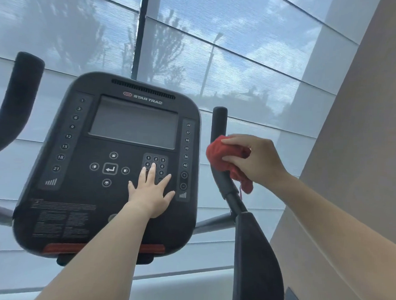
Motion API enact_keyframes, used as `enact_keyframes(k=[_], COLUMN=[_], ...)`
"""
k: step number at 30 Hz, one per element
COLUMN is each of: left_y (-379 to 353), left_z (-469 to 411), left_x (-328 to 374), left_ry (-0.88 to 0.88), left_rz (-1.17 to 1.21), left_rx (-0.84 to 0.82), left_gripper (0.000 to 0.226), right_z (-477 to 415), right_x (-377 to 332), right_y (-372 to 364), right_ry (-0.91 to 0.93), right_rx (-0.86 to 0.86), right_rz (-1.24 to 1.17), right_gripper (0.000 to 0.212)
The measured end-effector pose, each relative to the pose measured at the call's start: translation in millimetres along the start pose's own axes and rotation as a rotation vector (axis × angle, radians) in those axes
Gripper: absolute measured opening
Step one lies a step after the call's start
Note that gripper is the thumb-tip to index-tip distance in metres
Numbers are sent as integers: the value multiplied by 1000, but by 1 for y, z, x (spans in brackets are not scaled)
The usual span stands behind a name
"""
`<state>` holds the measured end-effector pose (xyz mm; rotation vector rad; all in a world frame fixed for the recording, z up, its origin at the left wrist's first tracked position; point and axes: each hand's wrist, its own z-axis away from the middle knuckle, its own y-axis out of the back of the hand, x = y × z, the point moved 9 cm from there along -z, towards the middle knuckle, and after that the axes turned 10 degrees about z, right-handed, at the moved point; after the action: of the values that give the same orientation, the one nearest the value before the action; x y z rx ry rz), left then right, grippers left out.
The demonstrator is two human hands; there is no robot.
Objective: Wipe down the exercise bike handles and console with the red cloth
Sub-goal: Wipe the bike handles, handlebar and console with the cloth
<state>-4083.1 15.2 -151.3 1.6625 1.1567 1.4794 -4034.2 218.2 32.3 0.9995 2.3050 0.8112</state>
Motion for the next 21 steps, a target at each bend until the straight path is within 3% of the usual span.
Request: enact_keyframes(k=[3, 8, 17, 21], left_y=[1, 1, -1, 1], left_z=[1, 0, -1, -1], left_x=[0, -1, 0, 1], left_ry=[-4, -4, 6, 4], left_rz=[12, 14, 1, 13], left_rx=[-2, -2, -13, -19], left_gripper=[56, 57, 57, 57], right_z=[-16, 13, 33, 37], right_x=[-10, 24, 28, 27], right_y=[-1, -52, -45, -46], right_ry=[79, 13, 19, -2], right_rx=[24, -240, -299, -249], right_rz=[48, 232, 185, 157], right_gripper=[38, 36, 36, 37])
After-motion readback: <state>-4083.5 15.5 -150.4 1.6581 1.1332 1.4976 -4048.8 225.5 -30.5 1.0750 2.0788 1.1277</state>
